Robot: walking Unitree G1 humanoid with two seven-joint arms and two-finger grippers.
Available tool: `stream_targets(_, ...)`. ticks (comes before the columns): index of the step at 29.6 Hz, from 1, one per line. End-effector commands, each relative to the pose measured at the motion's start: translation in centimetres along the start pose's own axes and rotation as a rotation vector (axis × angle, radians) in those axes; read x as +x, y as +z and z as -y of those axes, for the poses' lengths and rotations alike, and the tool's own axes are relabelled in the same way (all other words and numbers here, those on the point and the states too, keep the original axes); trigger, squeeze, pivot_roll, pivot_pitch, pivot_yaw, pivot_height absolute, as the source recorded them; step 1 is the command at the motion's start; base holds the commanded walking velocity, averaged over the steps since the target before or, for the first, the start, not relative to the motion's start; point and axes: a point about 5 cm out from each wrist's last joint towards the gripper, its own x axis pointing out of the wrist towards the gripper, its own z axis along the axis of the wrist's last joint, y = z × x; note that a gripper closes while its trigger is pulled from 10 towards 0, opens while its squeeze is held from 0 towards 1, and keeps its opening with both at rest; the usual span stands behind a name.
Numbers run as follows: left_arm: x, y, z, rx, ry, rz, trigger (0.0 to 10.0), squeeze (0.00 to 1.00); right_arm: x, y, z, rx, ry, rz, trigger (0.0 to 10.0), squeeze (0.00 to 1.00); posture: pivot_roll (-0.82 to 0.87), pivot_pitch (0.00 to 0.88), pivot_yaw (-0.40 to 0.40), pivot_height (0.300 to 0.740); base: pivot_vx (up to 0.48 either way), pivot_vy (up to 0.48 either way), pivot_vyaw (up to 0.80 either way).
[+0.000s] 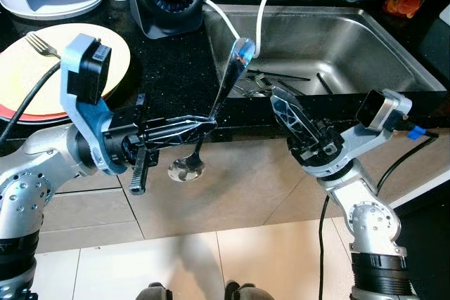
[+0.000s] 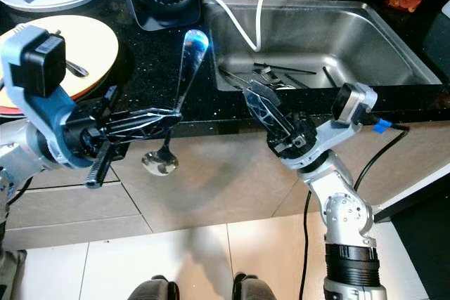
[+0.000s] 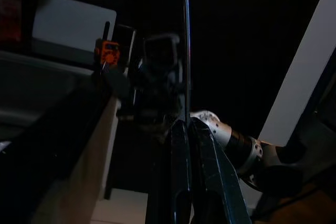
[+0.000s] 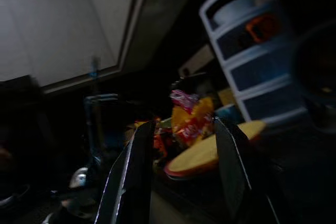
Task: Kitchen organization
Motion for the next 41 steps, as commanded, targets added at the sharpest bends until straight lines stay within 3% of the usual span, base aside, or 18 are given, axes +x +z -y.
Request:
stream_targets(1,0.6,-0.3,0.5,-0.011,-0.028,-0.003,0.0,0.0,0.5,0.4,-0.8,0.003,0.057,-0.01,10.0,0.0,0.1,0.13,-0.016,0.74,0.0,0.0,0.0)
stream_targets(8,0.6,-0.4,0.2,-0.016,-0.006,-0.008,0.0,0.0,1.7,0.5,-2.4,0.011,0.169,-0.022,10.0,0.0,0.1,0.129,-0.013,0.74,0.0,0.0,0.0)
stream_targets(13,0.7,-0.8,0.1,-0.027,-0.002,-0.012,0.0,0.0,2.4,-0.1,-2.9,-0.011,0.189,-0.088,10.0,0.0,0.1,0.129,-0.011,0.74,0.0,0.0,0.0)
stream_targets(23,0.9,-2.0,-0.2,-0.045,0.009,-0.062,0.0,0.0,3.2,-1.3,-2.9,-0.051,0.174,-0.188,10.0,0.0,0.09,0.127,-0.008,0.74,0.0,0.0,0.0)
stream_targets(31,0.8,-2.4,-0.4,-0.054,0.019,-0.082,0.0,0.0,3.4,-1.4,-2.9,-0.05,0.173,-0.175,10.0,0.0,0.09,0.125,-0.007,0.74,0.0,0.0,0.0)
stream_targets(32,0.8,-2.5,-0.5,-0.055,0.02,-0.084,0.0,0.0,3.4,-1.4,-2.9,-0.048,0.166,-0.172,0.1,0.0,0.09,0.124,-0.005,0.74,0.0,0.0,0.0)
stream_targets(41,0.9,-2.9,-0.7,-0.052,0.03,-0.1,0.0,0.0,3.2,-1.5,-2.8,-0.04,0.16,-0.174,0.0,0.0,0.09,0.116,-0.008,0.74,0.0,0.0,0.0)
